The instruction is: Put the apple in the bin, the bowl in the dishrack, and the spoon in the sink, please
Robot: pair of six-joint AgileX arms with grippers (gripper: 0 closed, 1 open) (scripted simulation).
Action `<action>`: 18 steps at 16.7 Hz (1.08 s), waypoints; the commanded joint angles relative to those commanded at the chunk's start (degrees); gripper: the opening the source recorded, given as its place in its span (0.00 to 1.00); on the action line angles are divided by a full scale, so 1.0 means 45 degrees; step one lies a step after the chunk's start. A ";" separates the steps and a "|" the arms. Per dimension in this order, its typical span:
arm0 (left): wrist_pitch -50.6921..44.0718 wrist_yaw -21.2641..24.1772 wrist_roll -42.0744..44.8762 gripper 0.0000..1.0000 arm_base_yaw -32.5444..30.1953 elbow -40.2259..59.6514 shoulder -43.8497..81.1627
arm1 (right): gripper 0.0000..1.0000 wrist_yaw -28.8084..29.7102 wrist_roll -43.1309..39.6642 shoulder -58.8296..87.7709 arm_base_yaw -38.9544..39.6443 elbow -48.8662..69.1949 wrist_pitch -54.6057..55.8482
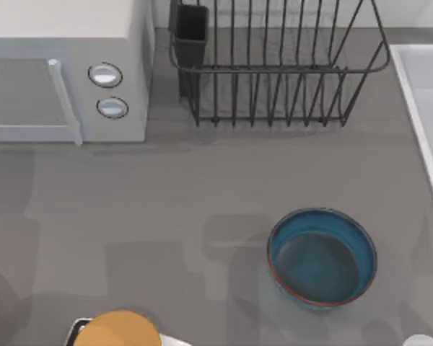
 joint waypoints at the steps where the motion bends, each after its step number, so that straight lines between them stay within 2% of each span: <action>1: 0.0000 0.0000 0.0000 0.38 0.0000 0.0000 0.0000 | 1.00 0.0000 0.0000 0.0000 0.0000 0.0000 0.0000; 9: 0.0000 0.0000 0.0000 0.98 0.0000 0.0000 0.0000 | 1.00 0.0000 0.0000 0.0000 0.0000 0.0000 0.0000; 18: -0.0003 0.0000 -0.0001 1.00 -0.0015 0.0006 0.0002 | 1.00 0.0000 0.0000 0.0000 0.0000 0.0000 0.0000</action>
